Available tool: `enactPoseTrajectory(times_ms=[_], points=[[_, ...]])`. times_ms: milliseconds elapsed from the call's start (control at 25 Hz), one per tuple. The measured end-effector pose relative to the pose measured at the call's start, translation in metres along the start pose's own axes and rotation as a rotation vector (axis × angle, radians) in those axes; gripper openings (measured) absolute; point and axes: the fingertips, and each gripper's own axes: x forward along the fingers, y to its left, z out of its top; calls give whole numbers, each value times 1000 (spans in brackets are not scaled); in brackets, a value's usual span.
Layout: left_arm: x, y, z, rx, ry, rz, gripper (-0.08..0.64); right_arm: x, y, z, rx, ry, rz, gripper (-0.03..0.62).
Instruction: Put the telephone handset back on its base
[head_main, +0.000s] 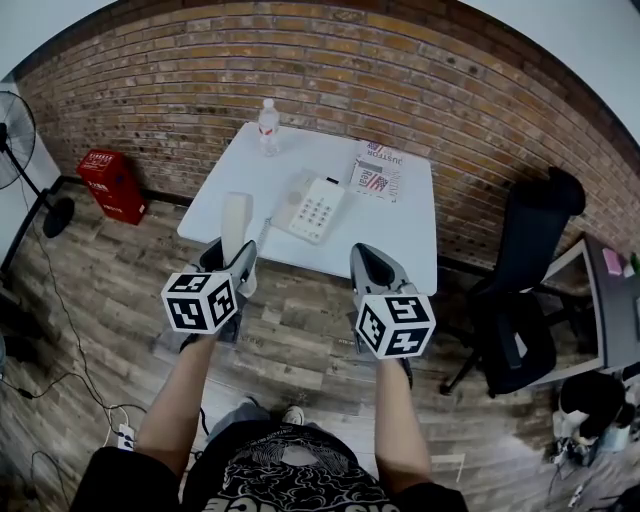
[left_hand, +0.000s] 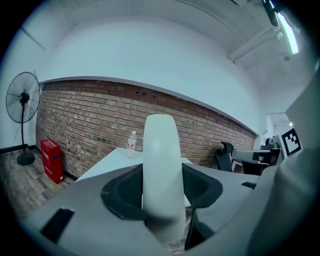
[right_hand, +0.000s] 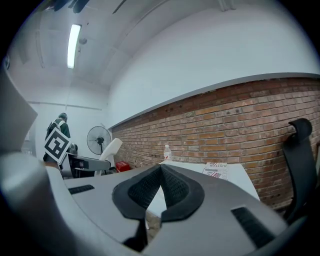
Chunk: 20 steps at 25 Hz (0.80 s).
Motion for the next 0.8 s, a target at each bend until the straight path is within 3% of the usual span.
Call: enactPoseTrajectory(times_ms=[400,800], points=[[46,9,0,7,28,-23,215,32,-22,0,-2,4,-14,0],[122,37,3,14,108,-93,215,99,-38,-2,8,37,-47,0]])
